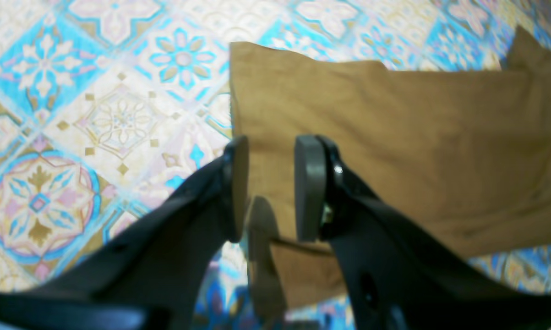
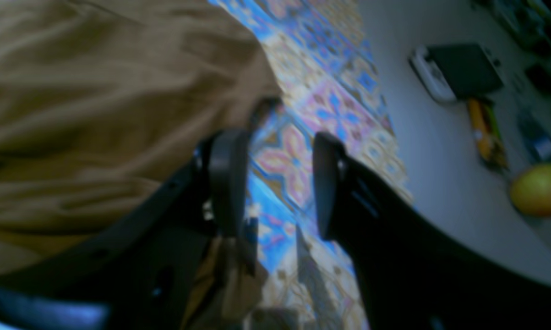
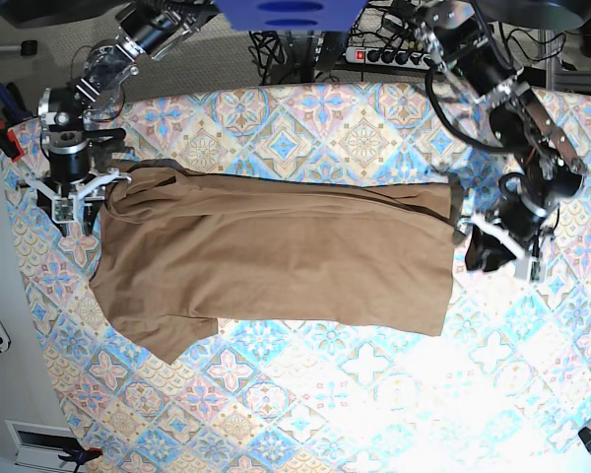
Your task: Layout the t-shirt on the table in an organized manner, then fold the t-shirt properly
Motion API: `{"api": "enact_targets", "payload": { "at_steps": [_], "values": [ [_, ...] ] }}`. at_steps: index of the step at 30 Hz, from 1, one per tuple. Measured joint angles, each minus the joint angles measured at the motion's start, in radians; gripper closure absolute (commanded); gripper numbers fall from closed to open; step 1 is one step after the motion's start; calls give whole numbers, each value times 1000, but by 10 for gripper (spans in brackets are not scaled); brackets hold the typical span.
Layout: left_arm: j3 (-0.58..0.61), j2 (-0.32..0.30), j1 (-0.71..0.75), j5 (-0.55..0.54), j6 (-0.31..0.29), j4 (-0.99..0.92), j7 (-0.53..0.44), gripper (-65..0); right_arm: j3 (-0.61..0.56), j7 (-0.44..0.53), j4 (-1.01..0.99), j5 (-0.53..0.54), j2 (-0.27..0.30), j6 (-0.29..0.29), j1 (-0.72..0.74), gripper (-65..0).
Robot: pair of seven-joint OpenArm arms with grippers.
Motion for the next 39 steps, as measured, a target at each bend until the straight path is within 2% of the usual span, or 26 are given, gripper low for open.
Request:
{"api": "enact_targets", "payload": {
  "at_steps": [8,11,14,20,24,29,37,39],
  "values": [
    [0,-6,131,2,0,92,-2,-170,121,-1,0,6,-3,0,-1,-232],
    [31,-47,159,3,0,93,-2,-170,185,-1,1,8,-8,5,6,-232],
    [82,-87,177,0,0,93,-2,-170,232,-2,1,8,-8,2,4,-232],
    [132,-92,174,-2,3,93,-6,-170,241,0,1,10,-11,4,-2,-232],
    [173,-97,174,2,-1,93,-2,-170,320,-3,1,8,-21,3,4,-232],
    [298,-178,176,2,-1,95,-2,-169,372,-4,2,7,-19,-4,3,-232],
    [426,-187,177,2,0,95,-2,-168,373,0,-1,10,-19,-1,5,-232],
    [471,-207,177,28,-2,95,-4,-168,370,0,-2,9,-19,0,5,-232]
  ]
}}
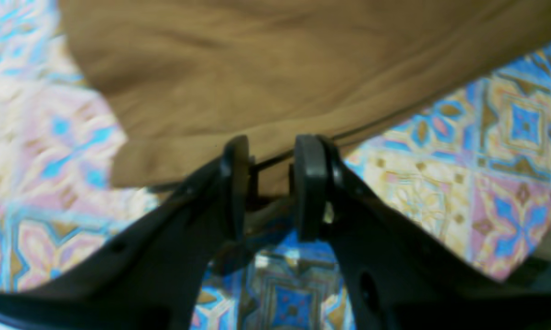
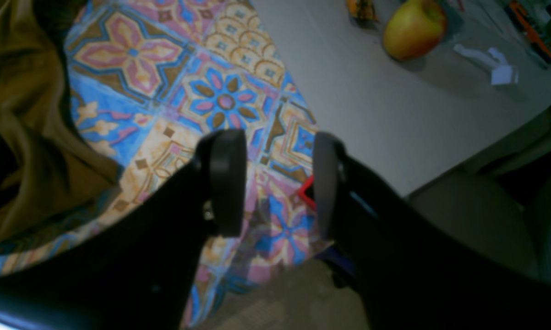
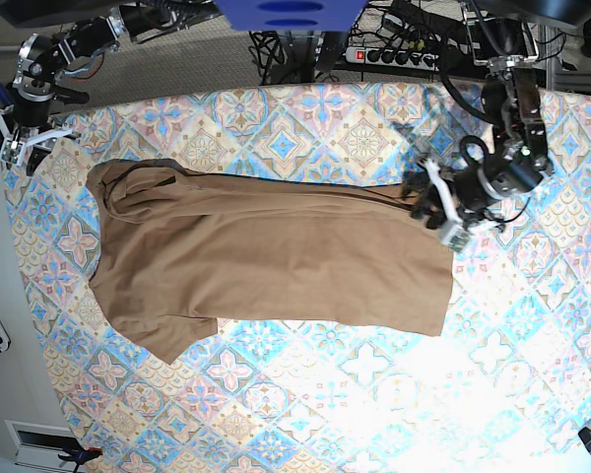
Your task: Layout the t-shirt on the table in an organized manner, then fold the t-shirt properly
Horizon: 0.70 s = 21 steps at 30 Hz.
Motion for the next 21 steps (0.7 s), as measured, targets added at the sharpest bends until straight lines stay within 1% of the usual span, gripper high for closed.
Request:
{"api": "enact_targets", "payload": {
  "at_steps": [4,6,10,13,17,21],
  "values": [
    [90,-39,-4,77,1,0,-3,-165,-2,0,-1,-1,0,1,6,-232],
    [137,-40,-21,119,0,-1,-1,-138,-1,1,-2,-7,0,-3,25,-232],
    [181,-37,-47,147,-3,0,-6,-80,-3,4,-2,-7,0,3,33,-232],
    [189,-40,-47,174,-3,0,-3,-49,-2,7,-23,-7,1,-5,33,-232],
    [190,-39,-56,195,-4,0,-3,-4,-2,1,-42,-11,1,1,33,-232],
    [186,-40,-52,268,-3,0,-2,0,-2,0,-45,-11,1,0,33,-232]
  ]
}}
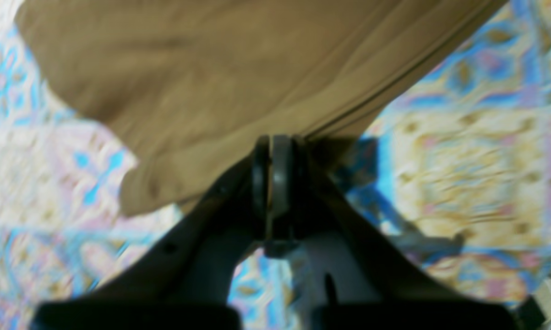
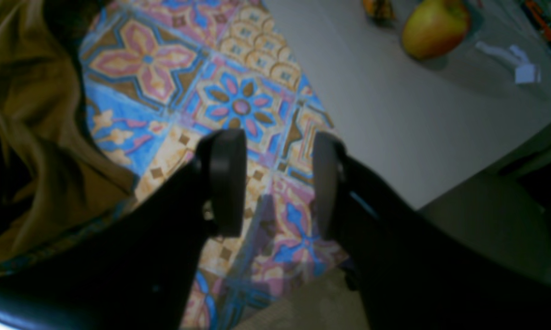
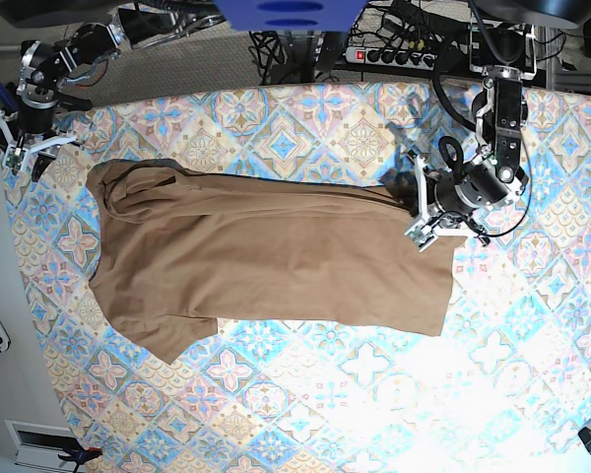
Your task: Layout the t-shirt on the table in an organized manner, then fold the t-shirt properly
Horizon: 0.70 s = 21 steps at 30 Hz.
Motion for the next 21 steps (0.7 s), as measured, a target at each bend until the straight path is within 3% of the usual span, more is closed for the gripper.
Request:
{"api": "enact_targets", "payload": {
  "at_steps": [4,8,14,21],
  "values": [
    [4,3,2,57,0,0,2,0,0,2,-16,-1,0,0,0,-232],
    [0,6,2,74,0,0,76,0,0,0,-16,0,0,0,0,-232],
    [1,6,-8,73,0,-20,71,0,0,0,-16,0,0,0,0,-232],
    [54,43,-153,68,0,-190,66,0,2,0,-16,0,0,0,0,-232]
  ]
}}
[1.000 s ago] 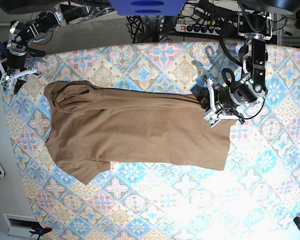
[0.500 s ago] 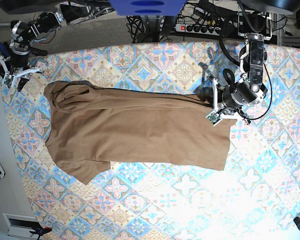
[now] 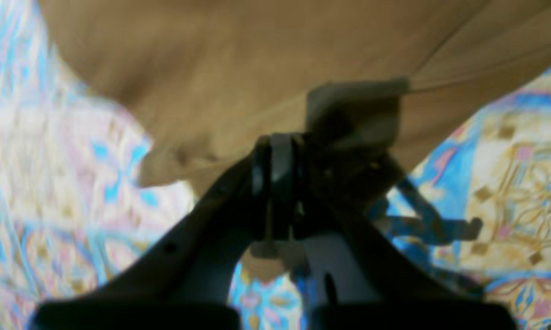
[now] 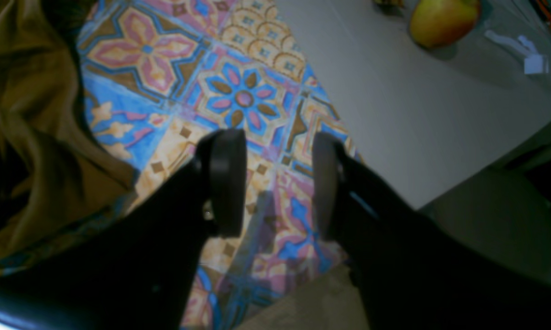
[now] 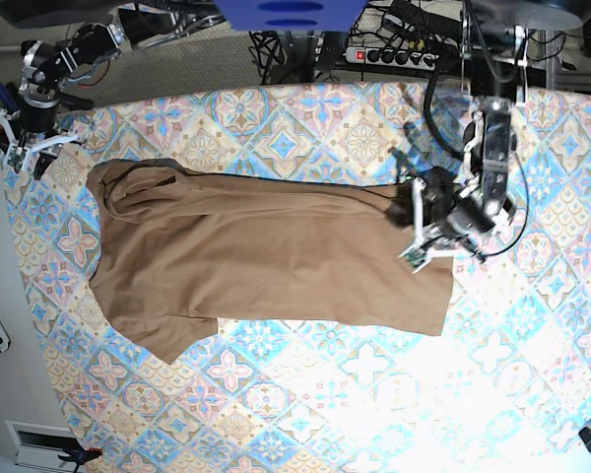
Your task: Layout the t-shirt on the table in an organized manner, then fold the t-shirt properly
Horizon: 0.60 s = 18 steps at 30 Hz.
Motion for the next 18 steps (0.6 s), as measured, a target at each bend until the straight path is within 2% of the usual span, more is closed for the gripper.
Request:
{"api": "enact_targets", "payload": {
  "at_steps": [3,6,9,11,15,18],
  "values": [
    [1,12,-20,-3,0,-42,10,0,0,0,0,0,0,0,-3,-232],
    [-9,57,-51,11,5,-53,14,0,1,0,0,0,0,0,-4,-232],
    [-7,105,-76,1,1,-54,-3,0,1,0,0,0,0,0,-5,-232],
    [-7,126,-87,3,1,-97,-52,0,1,0,0,0,0,0,-5,-232],
    [-3,135,-105,12,1,-238,-116,0,2,2,0,0,0,0,-5,-232],
    [-49,136,-105,4,0,-229,-127,0,2,2,0,2,0,0,-5,-232]
  ]
}}
